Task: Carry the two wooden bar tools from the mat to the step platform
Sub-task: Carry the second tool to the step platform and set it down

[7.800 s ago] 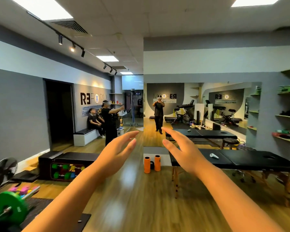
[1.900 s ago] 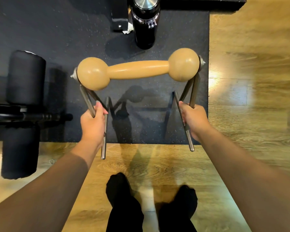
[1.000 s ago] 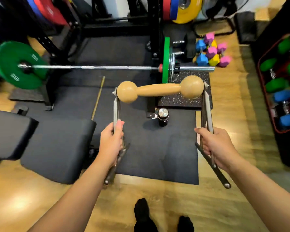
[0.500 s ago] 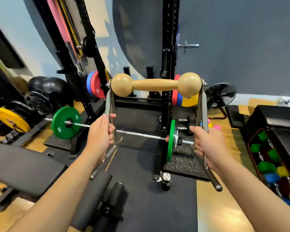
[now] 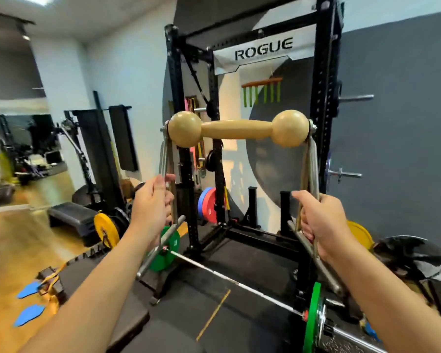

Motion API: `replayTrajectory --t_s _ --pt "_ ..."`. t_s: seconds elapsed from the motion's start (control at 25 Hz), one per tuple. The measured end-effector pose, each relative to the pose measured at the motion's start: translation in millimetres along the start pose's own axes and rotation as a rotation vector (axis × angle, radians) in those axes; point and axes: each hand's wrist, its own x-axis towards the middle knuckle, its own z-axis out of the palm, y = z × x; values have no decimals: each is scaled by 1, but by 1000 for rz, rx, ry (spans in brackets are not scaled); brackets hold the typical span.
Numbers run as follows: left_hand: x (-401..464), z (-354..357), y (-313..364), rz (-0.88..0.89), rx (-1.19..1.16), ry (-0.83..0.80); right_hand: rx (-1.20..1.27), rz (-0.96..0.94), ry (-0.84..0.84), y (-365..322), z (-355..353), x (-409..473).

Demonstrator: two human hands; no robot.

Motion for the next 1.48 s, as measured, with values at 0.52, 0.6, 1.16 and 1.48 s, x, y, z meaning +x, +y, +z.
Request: replayTrajectory --t_s 0.52,0.6,1.16,1.48 --pt "-25 -277 155 192 219 424 161 -91 -430 -67 290 -67" --pt "-36 -335 174 212 241 488 156 -107 -480 -72 349 -93" --pt "-91 -721 239 283 500 886 210 6 -790 -64 736 -303" --pt "-47 -888 200 283 451 926 224 3 -873 -9 938 -334"
